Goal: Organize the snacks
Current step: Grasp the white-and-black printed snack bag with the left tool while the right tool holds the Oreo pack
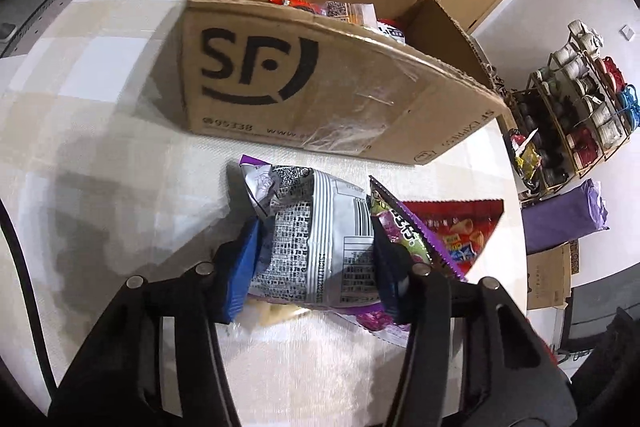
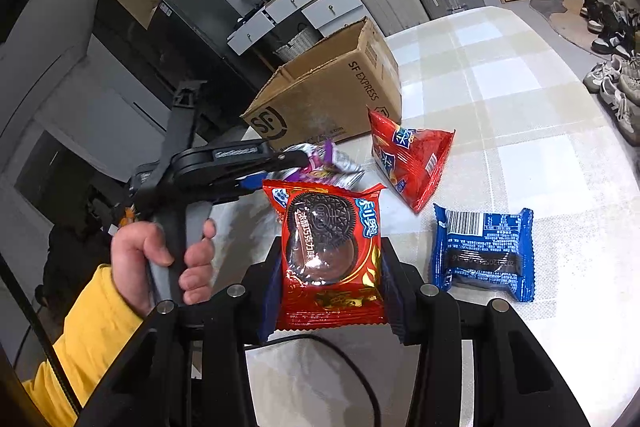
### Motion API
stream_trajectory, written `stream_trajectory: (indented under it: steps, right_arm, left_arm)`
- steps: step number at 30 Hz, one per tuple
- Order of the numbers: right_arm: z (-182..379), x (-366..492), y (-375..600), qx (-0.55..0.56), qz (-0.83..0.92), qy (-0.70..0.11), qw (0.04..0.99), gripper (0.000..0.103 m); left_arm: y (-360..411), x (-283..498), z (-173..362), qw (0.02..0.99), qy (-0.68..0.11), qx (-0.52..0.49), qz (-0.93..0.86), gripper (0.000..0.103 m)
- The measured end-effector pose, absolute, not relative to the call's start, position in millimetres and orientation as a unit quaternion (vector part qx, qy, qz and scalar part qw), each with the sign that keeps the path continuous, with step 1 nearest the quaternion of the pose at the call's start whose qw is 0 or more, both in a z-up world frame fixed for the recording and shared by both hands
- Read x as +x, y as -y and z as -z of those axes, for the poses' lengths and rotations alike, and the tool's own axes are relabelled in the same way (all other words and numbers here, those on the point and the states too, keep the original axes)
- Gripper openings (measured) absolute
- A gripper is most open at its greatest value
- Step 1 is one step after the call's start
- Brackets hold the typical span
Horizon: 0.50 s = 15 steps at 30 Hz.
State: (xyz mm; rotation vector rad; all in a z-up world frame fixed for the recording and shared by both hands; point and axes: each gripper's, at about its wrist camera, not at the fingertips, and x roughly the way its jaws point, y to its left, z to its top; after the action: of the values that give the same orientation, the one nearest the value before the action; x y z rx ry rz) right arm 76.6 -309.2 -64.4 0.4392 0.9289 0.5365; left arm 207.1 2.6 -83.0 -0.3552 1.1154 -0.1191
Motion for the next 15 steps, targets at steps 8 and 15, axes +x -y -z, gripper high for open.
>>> stream_trajectory:
  steps: [8, 15]
  right_arm:
    - [66, 77, 308, 0.206, -0.247, -0.44, 0.839, 0.044]
    - [65, 75, 307, 0.202, -0.243, -0.434, 0.843, 0.044]
  left_arm:
    - [-4, 179, 69, 0.848, -0.505, -0.15, 0.051, 0.049]
    - [-25, 124, 64, 0.86, -0.483, -0.157, 0.053, 0.049]
